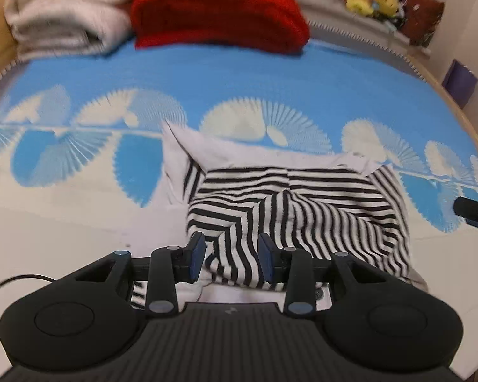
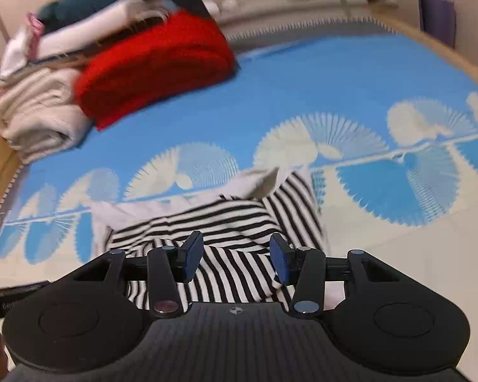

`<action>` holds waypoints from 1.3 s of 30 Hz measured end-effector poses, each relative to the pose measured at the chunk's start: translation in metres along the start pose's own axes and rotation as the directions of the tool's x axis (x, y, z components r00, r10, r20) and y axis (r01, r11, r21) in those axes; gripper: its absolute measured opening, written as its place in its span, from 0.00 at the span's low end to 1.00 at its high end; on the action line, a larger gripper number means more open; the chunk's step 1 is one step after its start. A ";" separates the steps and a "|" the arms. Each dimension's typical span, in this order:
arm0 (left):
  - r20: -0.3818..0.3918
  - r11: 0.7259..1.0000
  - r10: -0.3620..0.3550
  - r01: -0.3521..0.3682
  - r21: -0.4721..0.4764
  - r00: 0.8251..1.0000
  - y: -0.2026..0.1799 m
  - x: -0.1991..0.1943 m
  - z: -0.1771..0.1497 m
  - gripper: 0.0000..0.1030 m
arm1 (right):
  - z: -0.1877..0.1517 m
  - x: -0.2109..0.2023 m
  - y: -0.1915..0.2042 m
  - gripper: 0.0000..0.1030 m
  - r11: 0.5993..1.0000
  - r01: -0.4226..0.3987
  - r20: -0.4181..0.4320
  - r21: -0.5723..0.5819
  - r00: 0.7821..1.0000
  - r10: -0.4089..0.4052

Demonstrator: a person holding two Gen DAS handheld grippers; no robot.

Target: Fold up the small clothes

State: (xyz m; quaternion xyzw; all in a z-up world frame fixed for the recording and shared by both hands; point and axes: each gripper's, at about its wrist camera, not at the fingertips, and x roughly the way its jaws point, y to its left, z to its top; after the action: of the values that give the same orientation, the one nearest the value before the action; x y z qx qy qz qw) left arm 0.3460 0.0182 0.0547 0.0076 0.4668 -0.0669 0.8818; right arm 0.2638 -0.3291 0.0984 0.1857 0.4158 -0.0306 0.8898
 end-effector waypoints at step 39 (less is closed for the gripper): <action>-0.015 0.961 -0.002 -0.002 -0.277 1.000 0.092 -0.066 -0.233 0.50 | -0.211 -0.069 -0.111 0.51 0.987 0.119 -0.144 0.111 0.984 -0.102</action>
State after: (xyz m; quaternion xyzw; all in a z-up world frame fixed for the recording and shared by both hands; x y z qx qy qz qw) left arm 0.1292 0.1341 -0.0265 -0.1153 0.4782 -0.0010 0.8706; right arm 0.0415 -0.3638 -0.0072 0.2168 0.4834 -0.0920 0.8431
